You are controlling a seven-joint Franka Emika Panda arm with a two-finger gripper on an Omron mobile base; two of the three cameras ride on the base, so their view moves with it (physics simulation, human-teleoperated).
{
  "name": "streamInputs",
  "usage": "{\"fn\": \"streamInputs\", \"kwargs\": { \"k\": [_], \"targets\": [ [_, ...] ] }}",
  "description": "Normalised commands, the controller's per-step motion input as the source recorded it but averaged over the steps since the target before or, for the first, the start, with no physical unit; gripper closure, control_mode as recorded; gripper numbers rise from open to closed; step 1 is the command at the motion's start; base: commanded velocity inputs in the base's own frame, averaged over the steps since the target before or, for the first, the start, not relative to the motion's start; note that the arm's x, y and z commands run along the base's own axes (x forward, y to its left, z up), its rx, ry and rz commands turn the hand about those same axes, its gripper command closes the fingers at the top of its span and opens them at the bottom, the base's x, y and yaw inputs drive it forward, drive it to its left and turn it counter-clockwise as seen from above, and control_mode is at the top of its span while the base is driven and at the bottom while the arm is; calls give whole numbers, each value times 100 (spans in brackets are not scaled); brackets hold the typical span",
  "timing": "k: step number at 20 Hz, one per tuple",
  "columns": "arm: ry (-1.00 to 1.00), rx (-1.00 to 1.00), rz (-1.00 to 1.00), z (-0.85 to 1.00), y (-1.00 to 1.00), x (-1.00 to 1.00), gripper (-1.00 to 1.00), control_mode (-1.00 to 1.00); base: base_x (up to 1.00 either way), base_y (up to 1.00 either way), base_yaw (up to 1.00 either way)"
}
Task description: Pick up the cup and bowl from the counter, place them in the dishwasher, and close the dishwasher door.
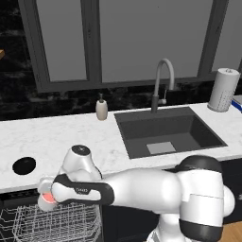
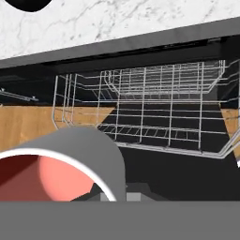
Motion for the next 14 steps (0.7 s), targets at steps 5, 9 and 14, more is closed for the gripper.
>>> {"fn": "streamInputs", "kwargs": {
  "k": [5,9,14],
  "targets": [
    [20,-3,-3,-47,0,0,100,-100,0,0,0],
    [14,-15,-6,-2,0,0,100,-100,0,0,0],
    [11,-24,-11,0,1,-3,100,-100,0,0,0]
  ]
}}
